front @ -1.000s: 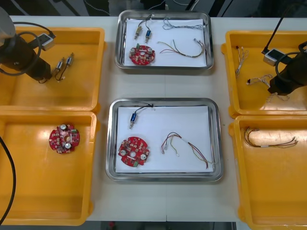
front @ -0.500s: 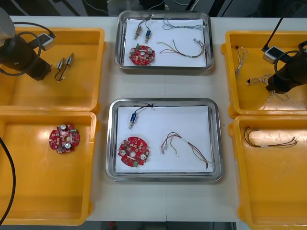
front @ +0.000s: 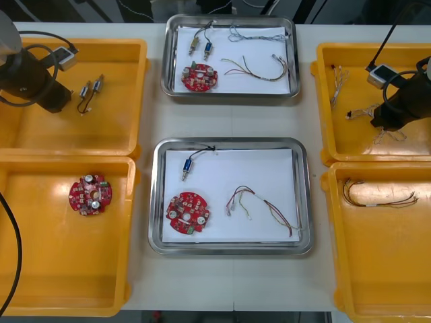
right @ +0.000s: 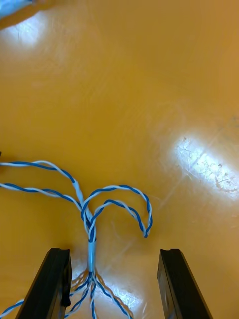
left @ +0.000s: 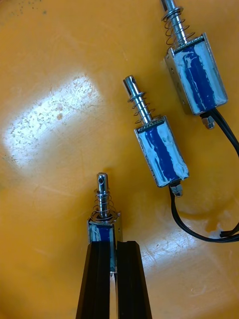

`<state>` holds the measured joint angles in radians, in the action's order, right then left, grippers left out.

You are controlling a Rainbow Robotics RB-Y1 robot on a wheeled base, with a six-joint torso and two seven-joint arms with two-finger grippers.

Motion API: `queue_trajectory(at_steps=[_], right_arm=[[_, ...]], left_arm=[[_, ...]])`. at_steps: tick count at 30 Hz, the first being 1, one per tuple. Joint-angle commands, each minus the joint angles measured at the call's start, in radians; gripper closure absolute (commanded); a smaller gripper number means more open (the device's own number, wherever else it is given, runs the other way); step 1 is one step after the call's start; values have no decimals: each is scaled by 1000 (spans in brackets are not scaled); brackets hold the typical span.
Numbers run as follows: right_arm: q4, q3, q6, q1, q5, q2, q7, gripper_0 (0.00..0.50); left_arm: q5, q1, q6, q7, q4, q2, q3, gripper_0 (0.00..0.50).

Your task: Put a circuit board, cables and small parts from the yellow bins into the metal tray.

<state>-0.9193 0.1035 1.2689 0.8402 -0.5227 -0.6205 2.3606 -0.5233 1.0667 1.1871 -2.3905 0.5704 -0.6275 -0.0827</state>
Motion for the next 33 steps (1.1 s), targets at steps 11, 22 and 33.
queue_trajectory(at_steps=[11,22,33], right_arm=[[-7,-2,-54,-24,-11,28,-41,0],[-7,-2,-88,-69,-11,28,-47,0],[-7,-4,-97,-95,-25,28,-58,0]], left_arm=[[9,-10,212,16,187,-57,-60,500],[23,-10,348,27,318,-95,-88,500],[25,-10,387,37,361,-112,-104,500]])
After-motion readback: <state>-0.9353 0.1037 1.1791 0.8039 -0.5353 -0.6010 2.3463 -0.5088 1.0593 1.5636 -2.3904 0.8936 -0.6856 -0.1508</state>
